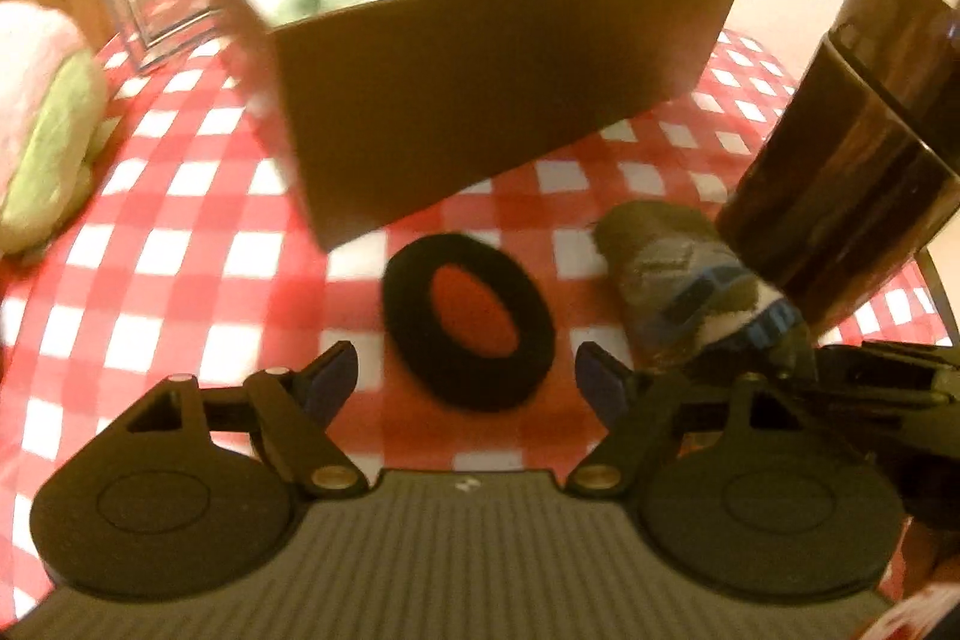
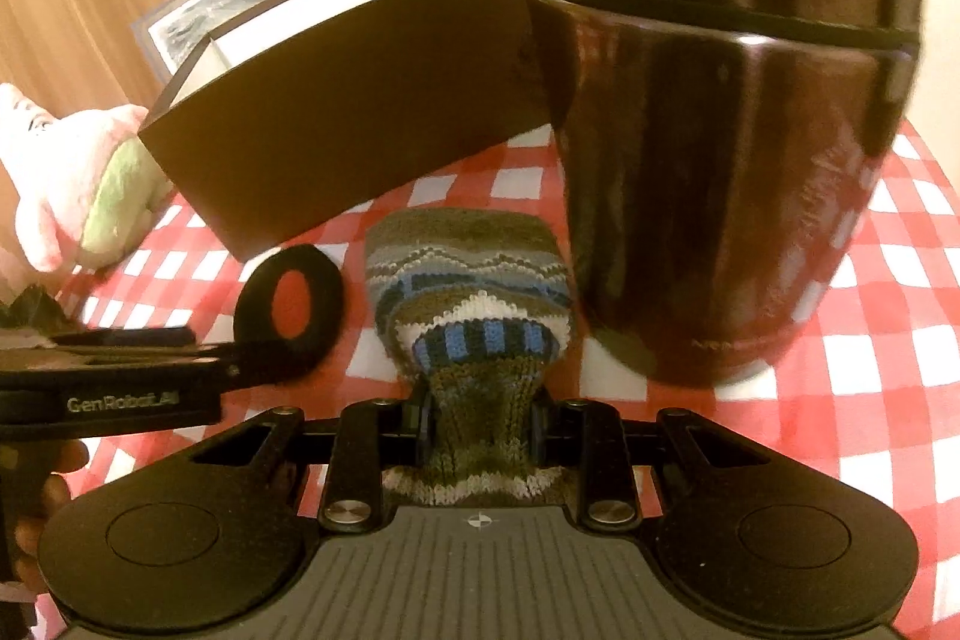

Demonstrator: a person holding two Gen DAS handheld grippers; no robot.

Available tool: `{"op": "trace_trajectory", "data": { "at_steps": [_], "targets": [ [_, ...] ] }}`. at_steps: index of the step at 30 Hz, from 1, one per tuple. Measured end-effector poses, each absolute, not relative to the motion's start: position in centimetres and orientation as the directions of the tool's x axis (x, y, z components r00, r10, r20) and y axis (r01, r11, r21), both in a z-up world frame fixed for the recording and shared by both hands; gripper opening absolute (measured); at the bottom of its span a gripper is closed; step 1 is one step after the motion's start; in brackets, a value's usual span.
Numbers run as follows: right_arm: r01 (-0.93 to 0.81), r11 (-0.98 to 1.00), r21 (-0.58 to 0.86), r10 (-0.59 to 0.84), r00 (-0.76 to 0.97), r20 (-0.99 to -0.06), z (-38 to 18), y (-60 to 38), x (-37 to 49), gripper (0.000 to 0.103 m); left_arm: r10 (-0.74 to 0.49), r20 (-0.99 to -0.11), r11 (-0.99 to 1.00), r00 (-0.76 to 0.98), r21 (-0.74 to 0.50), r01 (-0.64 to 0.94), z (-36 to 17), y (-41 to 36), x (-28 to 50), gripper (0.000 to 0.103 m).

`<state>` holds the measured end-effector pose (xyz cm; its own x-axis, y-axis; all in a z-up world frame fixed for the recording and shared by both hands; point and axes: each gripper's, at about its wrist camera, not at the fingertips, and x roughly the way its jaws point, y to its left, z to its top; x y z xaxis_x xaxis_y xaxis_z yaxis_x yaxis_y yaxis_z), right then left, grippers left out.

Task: Organize soft objects
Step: 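Grasp the black ring with red centre with the left gripper while the right holds the sock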

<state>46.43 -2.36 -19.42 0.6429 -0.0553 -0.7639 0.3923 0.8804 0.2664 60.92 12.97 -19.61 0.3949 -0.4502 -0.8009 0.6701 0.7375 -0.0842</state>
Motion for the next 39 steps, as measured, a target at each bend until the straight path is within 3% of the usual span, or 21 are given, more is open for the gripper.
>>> {"op": "trace_trajectory", "data": {
  "at_steps": [11, 14, 21, 29, 39],
  "targets": [
    [0.378, 0.894, 0.241, -0.068, 0.646, -0.760, -19.6, -2.7, 48.5, 0.029, -0.384, -0.822, 0.788, 0.421, -0.054, 0.613, -21.3, 10.5, 62.5, 0.077],
    [0.369, 0.900, 0.233, -0.069, 0.647, -0.760, -19.7, -2.7, 48.7, 0.029, -0.381, -0.816, 0.787, 0.434, -0.040, 0.616, -21.2, 10.6, 62.2, 0.069],
    [0.332, 0.914, 0.233, -0.041, 0.647, -0.761, -19.3, -2.0, 46.8, 0.029, -0.371, -0.814, 0.775, 0.448, -0.005, 0.632, -20.5, 11.6, 59.8, 0.066],
    [0.251, 0.933, 0.257, 0.026, 0.667, -0.745, -17.7, -1.9, 41.9, 0.029, -0.343, -0.813, 0.805, 0.471, 0.004, 0.593, -18.0, 13.0, 53.0, 0.066],
    [0.077, 0.960, 0.270, 0.145, 0.689, -0.710, -15.9, -5.7, 31.3, 0.029, -0.288, -0.776, 0.886, 0.561, 0.006, 0.463, -14.4, 10.8, 38.1, 0.066]
  ]
}}
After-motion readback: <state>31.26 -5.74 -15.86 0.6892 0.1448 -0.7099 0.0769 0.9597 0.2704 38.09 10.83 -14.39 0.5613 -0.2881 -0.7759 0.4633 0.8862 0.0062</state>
